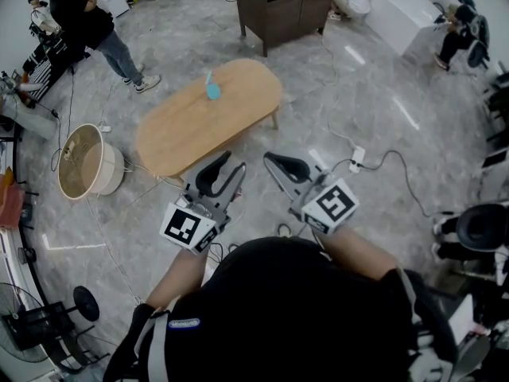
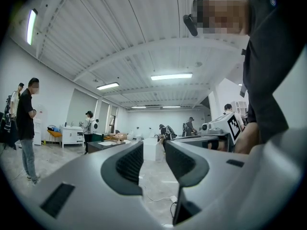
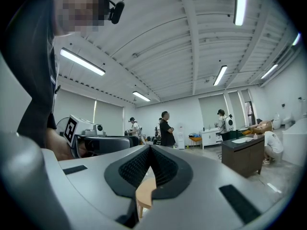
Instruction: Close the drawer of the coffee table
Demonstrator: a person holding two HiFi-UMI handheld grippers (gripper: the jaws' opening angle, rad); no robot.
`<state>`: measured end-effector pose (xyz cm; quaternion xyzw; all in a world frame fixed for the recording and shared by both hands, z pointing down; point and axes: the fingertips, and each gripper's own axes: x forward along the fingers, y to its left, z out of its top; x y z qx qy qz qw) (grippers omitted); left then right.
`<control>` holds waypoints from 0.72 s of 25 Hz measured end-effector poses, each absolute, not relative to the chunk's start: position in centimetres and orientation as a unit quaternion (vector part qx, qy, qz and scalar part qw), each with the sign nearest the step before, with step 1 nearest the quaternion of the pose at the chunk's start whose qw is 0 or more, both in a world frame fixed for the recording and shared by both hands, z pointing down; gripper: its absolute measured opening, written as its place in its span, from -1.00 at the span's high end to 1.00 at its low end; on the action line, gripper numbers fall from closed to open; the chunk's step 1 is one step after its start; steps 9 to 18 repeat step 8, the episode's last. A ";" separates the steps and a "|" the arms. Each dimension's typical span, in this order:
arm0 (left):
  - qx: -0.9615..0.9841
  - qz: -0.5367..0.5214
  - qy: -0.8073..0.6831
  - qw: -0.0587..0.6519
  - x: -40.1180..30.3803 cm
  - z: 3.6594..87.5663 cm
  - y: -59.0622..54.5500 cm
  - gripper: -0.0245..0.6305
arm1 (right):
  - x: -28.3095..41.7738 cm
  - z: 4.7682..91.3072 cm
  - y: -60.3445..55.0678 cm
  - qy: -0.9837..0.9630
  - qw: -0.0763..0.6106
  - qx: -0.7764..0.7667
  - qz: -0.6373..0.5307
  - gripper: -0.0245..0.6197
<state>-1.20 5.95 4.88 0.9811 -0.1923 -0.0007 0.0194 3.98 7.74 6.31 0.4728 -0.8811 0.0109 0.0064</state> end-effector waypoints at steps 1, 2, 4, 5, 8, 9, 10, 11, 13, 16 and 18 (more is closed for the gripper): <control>0.981 0.004 -0.193 0.020 -1.3 5.1 6.0 0.49 | 3.9 6.3 7.8 -0.881 0.006 0.472 0.011 0.90; 0.981 0.007 -0.193 0.021 -1.5 5.3 6.0 0.49 | 3.8 6.4 7.8 -0.882 0.006 0.471 0.011 0.90; 0.981 0.011 -0.192 0.022 -1.6 5.7 6.0 0.49 | 3.7 6.6 7.8 -0.882 0.006 0.471 0.016 0.90; 0.981 0.014 -0.191 0.021 -1.7 5.9 6.0 0.49 | 3.6 6.7 7.7 -0.882 0.005 0.470 0.019 0.90; 0.981 0.017 -0.192 0.020 -2.0 6.3 5.9 0.49 | 3.2 6.6 7.6 -0.884 -0.001 0.467 0.037 0.90; 0.981 0.017 -0.192 0.020 -2.0 6.3 5.9 0.49 | 3.2 6.6 7.6 -0.884 -0.001 0.467 0.037 0.90; 0.981 0.017 -0.192 0.020 -2.0 6.3 5.9 0.49 | 3.2 6.6 7.6 -0.884 -0.001 0.467 0.037 0.90; 0.981 0.017 -0.192 0.020 -2.0 6.3 5.9 0.49 | 3.2 6.6 7.6 -0.884 -0.001 0.467 0.037 0.90; 0.981 0.017 -0.192 0.020 -2.0 6.3 5.9 0.49 | 3.2 6.6 7.6 -0.884 -0.001 0.467 0.037 0.90; 0.981 0.017 -0.192 0.020 -2.0 6.3 5.9 0.49 | 3.2 6.6 7.6 -0.884 -0.001 0.467 0.037 0.90; 0.981 0.017 -0.192 0.020 -2.0 6.3 5.9 0.49 | 3.2 6.6 7.6 -0.884 -0.001 0.467 0.037 0.90</control>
